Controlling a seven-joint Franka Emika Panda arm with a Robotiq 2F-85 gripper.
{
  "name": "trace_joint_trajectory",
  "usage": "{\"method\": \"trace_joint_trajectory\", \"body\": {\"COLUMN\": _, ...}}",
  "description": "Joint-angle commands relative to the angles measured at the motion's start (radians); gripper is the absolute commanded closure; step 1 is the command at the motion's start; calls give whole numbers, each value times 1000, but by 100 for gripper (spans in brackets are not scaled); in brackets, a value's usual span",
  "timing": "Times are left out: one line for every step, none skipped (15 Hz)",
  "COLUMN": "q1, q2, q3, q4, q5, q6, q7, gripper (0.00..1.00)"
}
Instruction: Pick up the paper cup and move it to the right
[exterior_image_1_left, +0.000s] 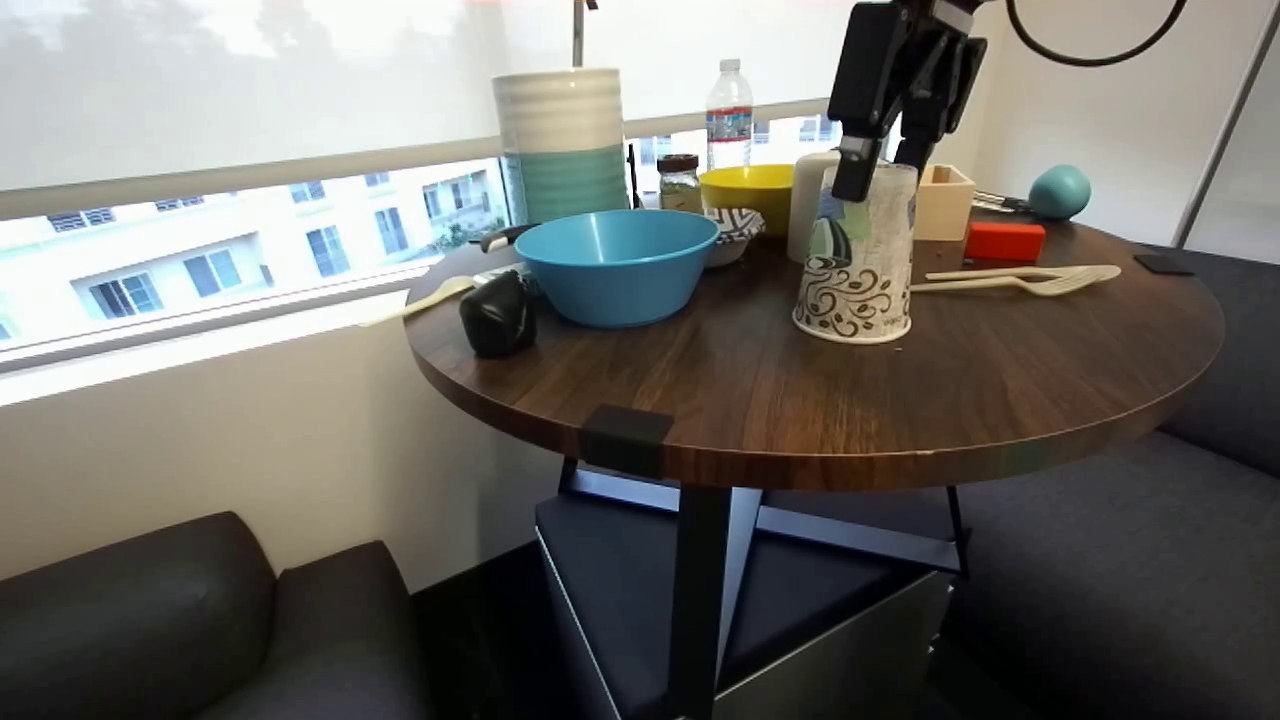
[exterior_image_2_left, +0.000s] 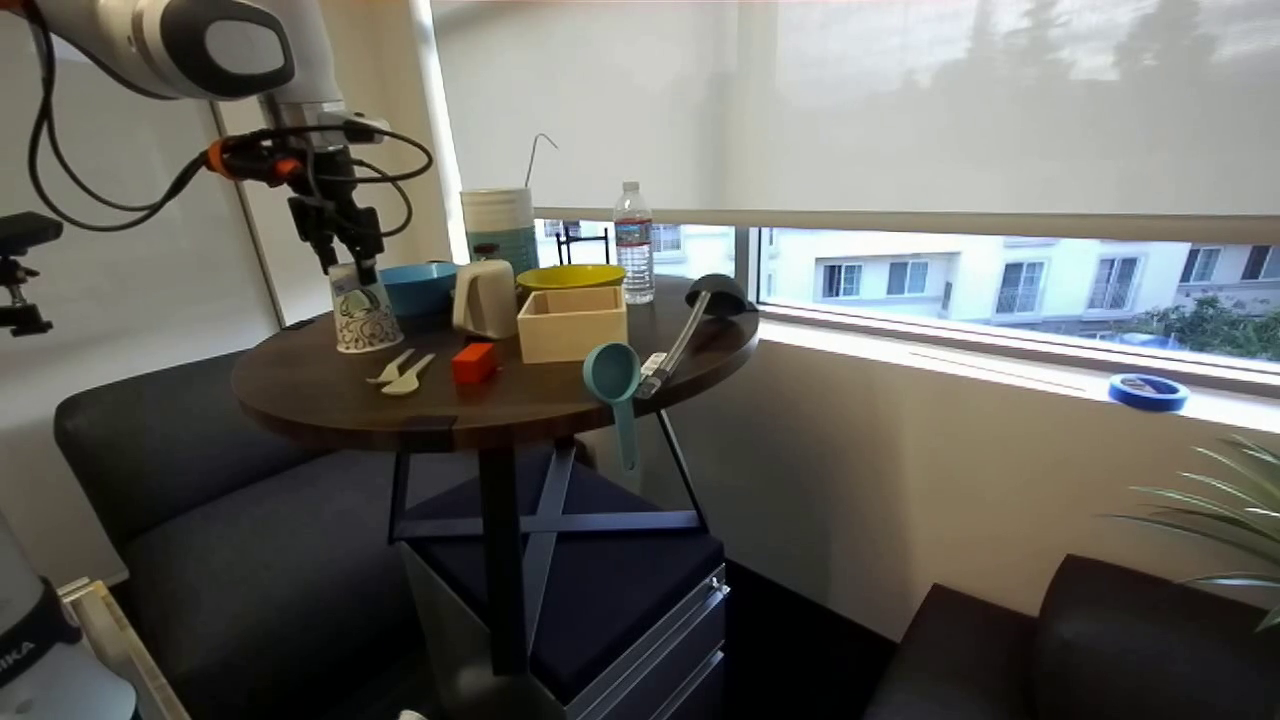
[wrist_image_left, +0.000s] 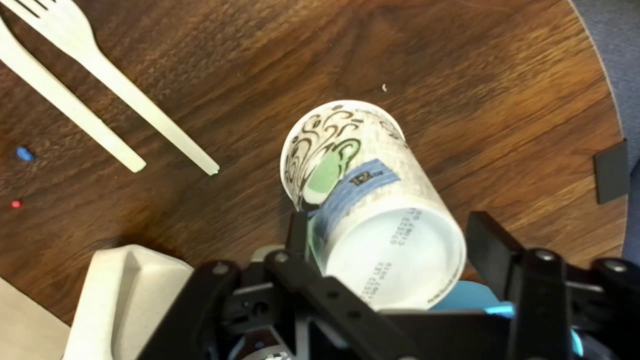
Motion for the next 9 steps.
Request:
{"method": "trace_joint_trajectory", "body": {"q1": 11, "q2": 22, "q3": -4, "q4": 13, "q5": -11, "q6": 19, "q7": 2, "gripper": 50}}
{"method": "trace_joint_trajectory", "body": {"q1": 11, "q2": 22, "q3": -3, "q4": 14, "q5": -10, "q6": 23, "q7": 3, "gripper": 55}}
{"method": "trace_joint_trajectory", "body": {"q1": 12, "q2": 20, "q3": -3, "q4": 15, "q5": -10, "q6": 24, "q7": 4, "gripper": 59}}
{"method": "trace_joint_trajectory", "body": {"q1": 11, "q2": 16, "q3": -1, "q4": 16, "q5": -14, "q6": 23, "q7": 6, "gripper": 60}}
{"method": "trace_joint_trajectory", "body": {"q1": 10, "q2": 8, "q3": 2, "q4": 19, "q5": -20, "q6": 21, "q7": 10, "gripper": 61}}
{"method": "trace_joint_trajectory", "body": {"q1": 10, "q2": 2, "q3": 2, "q4": 22, "q5": -24, "q6": 17, "q7": 12, "gripper": 62}}
{"method": "trace_joint_trajectory", "body": {"q1": 9, "q2": -7, "q3": 4, "q4": 27, "q5": -29, "q6": 13, "q7": 14, "gripper": 62}}
{"method": "trace_joint_trajectory", "body": {"q1": 11, "q2": -19, "q3": 3, "q4": 33, "q5": -28, "q6": 7, "q7": 11, "gripper": 62}}
{"method": "trace_joint_trajectory", "body": {"q1": 10, "q2": -32, "q3": 4, "q4": 42, "q5": -36, "q6": 0, "q7": 14, "gripper": 62}}
